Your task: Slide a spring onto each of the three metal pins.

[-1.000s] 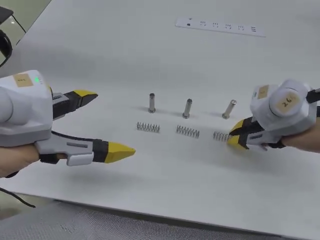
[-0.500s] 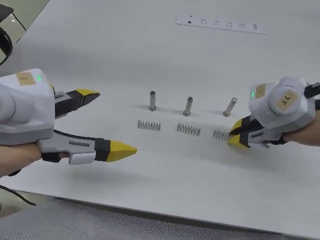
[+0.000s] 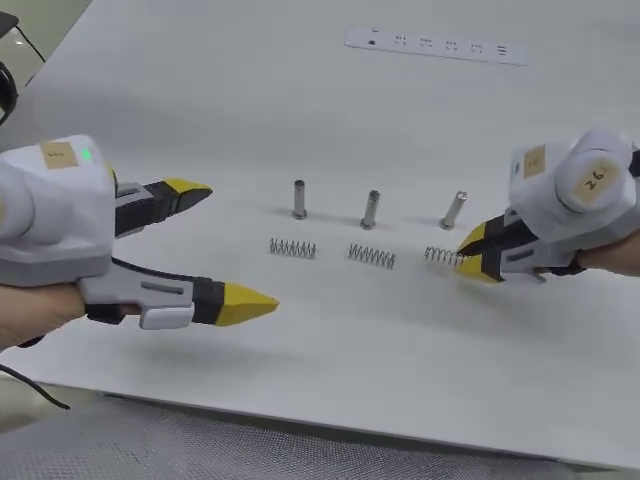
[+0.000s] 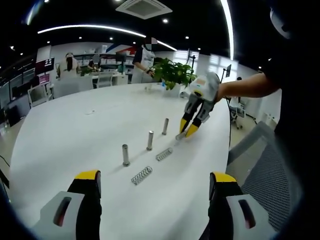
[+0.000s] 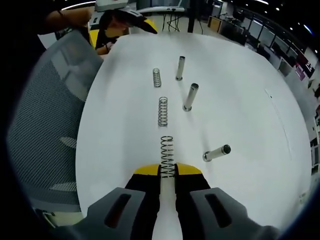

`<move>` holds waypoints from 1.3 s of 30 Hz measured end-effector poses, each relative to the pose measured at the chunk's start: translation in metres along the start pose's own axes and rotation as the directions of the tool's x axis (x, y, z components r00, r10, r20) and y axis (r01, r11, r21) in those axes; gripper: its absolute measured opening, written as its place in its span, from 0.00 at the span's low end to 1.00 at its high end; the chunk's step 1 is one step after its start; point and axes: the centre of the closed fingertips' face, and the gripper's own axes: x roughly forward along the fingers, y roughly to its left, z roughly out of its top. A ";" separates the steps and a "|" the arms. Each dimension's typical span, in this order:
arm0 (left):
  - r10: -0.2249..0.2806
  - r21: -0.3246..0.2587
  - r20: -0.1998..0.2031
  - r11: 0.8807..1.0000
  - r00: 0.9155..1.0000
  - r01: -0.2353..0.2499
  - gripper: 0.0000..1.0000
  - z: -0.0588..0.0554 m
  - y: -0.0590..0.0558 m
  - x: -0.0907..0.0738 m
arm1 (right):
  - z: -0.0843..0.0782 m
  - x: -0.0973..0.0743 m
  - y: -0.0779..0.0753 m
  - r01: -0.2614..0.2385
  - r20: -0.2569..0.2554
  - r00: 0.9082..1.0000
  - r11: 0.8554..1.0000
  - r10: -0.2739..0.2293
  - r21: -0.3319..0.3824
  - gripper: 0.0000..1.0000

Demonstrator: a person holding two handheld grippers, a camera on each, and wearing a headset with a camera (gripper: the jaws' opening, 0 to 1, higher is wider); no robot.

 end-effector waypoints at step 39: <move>-0.261 0.113 0.089 0.962 0.961 0.250 0.60 0.031 -0.031 0.040 | 0.048 -0.024 0.022 -0.033 0.063 0.997 0.997 0.037 -0.074 0.08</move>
